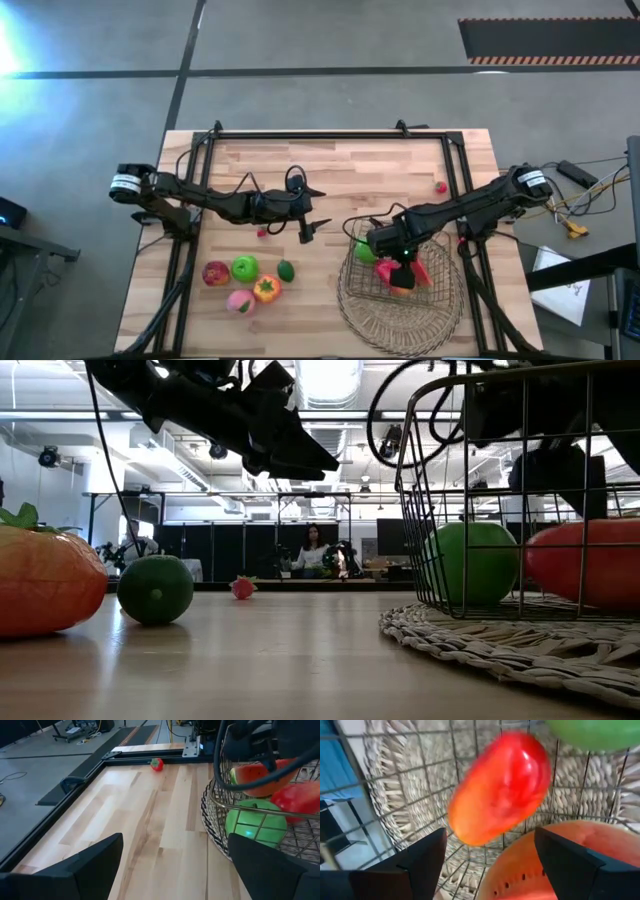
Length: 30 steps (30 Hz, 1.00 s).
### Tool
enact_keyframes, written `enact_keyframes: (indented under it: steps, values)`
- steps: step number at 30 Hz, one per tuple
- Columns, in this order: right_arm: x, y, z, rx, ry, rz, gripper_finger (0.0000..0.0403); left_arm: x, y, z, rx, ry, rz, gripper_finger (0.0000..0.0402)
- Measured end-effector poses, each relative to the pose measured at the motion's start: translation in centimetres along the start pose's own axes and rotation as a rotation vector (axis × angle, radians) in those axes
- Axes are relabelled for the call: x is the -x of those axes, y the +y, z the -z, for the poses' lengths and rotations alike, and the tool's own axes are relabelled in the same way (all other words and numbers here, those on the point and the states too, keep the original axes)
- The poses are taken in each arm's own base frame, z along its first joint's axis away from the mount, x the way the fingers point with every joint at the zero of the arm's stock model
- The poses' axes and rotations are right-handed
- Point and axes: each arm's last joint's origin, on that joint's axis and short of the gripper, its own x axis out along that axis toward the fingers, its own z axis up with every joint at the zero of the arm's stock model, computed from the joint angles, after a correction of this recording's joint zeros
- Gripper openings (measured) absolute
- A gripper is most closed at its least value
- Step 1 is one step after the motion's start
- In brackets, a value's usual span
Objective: Build produce basket
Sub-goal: Put the mango into the wire basket
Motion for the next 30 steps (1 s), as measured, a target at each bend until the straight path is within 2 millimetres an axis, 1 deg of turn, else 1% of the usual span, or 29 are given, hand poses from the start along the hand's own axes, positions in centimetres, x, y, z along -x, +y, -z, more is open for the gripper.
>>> enact_keyframes:
  steps: [3,7,10,15,18,20,24,30]
  values:
    - [0.4,0.0,-0.1,0.016,-0.078,0.061,0.0261,0.0,0.0,0.0,0.001,-0.001,0.0,0.0343]
    - [0.5,-0.1,-0.5,0.027,-0.174,0.155,0.0214,0.0,-0.1,0.0,0.002,-0.001,0.002,0.0343]
    - [0.2,-0.1,-0.8,0.021,-0.212,0.168,0.0169,0.1,-0.2,0.0,0.0,-0.001,0.006,0.0343]
    - [0.2,-0.7,-0.9,-0.072,-0.283,0.301,0.0086,0.1,-0.5,0.0,-0.003,-0.001,0.013,0.0343]
    - [0.2,-0.8,-0.8,-0.117,-0.285,0.312,0.004,0.1,-0.5,0.0,-0.003,-0.001,0.013,0.0343]
    - [0.0,-0.9,-0.6,-0.141,-0.271,0.319,0.0018,0.1,-0.5,0.0,-0.004,-0.001,0.013,0.0343]
    - [-0.5,-1.3,-0.3,-0.182,-0.227,0.333,0.0011,0.1,-0.6,0.0,-0.005,0.0,0.015,0.0343]
    - [-1.1,-1.2,0.3,-0.179,-0.146,0.272,0.0011,0.2,-0.6,0.1,-0.008,0.007,0.015,0.0343]
